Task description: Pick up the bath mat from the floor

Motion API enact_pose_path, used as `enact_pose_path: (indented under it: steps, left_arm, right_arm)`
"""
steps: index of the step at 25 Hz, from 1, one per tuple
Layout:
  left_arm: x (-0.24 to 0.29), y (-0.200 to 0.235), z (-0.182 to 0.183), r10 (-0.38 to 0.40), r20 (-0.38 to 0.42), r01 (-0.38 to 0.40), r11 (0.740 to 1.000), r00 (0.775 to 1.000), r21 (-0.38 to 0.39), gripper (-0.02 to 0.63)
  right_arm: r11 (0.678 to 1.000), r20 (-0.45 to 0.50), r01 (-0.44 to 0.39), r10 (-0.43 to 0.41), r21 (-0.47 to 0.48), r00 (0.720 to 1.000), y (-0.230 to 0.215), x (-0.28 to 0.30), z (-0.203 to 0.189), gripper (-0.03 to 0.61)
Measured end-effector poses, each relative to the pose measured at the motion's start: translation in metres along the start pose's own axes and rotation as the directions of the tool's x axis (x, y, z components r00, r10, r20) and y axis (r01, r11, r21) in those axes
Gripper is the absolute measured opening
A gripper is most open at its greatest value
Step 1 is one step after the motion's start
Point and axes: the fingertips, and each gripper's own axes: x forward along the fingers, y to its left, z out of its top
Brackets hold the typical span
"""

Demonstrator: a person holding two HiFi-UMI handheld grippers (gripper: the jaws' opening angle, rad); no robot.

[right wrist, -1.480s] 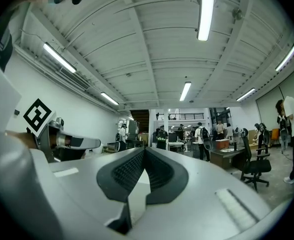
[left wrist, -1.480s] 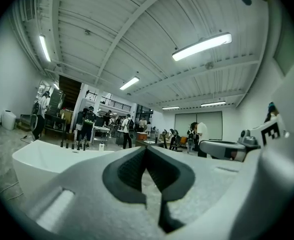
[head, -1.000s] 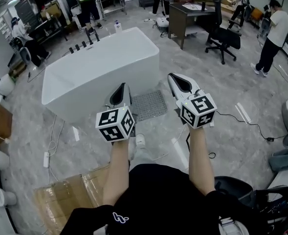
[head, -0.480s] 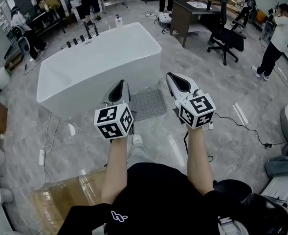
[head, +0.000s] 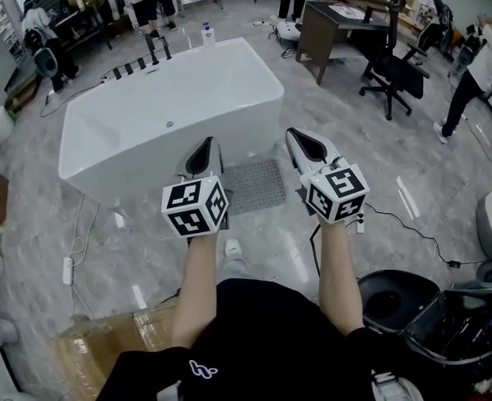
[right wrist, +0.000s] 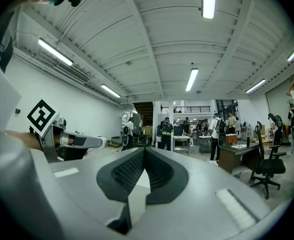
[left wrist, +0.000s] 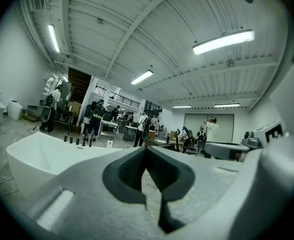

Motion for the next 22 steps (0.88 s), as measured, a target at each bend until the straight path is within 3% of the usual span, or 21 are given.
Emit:
enact_pose_path:
  steps: [8,22]
  left_arm:
    - [0.072,0.06,0.033,0.028,0.017,-0.028,1.0,0.999,-0.013,-0.002]
    - [0.187,0.136,0.08,-0.008,0.027,0.007,1.0,1.0,0.024,-0.002]
  right_arm:
    - [1.0,0.005,-0.019,0.019,0.003,1.0,-0.029,0.092,0.012,0.008]
    - [1.0,0.049,0.009,-0.01,0.029,0.999,-0.078,0.23,0.03,0.008]
